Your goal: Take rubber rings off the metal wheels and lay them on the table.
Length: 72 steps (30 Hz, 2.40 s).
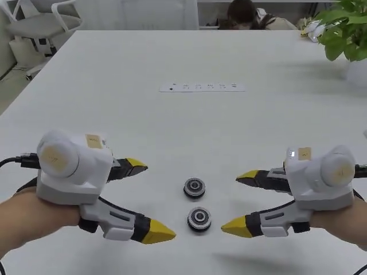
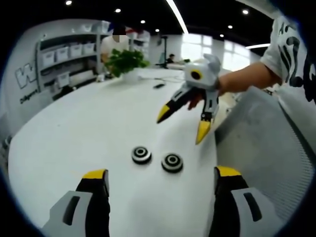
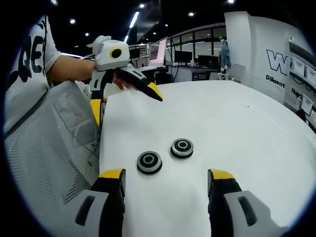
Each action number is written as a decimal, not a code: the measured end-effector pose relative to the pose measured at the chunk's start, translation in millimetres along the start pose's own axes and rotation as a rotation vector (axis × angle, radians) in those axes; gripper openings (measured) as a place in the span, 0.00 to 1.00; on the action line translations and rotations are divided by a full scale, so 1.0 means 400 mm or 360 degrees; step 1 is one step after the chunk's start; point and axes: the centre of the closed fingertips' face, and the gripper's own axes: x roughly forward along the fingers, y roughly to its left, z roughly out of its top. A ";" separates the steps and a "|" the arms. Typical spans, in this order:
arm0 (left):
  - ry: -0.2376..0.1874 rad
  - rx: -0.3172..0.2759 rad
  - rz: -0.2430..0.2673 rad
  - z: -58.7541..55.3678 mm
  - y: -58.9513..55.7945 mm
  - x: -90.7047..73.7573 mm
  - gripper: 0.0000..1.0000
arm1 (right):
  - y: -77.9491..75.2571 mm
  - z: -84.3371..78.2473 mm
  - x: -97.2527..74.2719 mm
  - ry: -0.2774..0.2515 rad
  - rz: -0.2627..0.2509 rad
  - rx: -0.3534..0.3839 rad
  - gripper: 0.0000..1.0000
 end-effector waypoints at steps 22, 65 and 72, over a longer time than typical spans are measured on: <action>-0.0001 -0.0008 -0.0092 0.000 -0.020 0.041 0.79 | 0.040 -0.016 0.050 0.0055 0.0126 -0.0060 0.56; 0.0056 0.0025 -0.0231 -0.018 -0.080 0.150 0.41 | 0.065 -0.039 0.093 0.0071 0.0217 0.0013 0.42; 0.0038 -0.0017 -0.0228 -0.012 -0.076 0.166 0.33 | 0.071 -0.043 0.094 0.0084 0.0233 -0.0002 0.42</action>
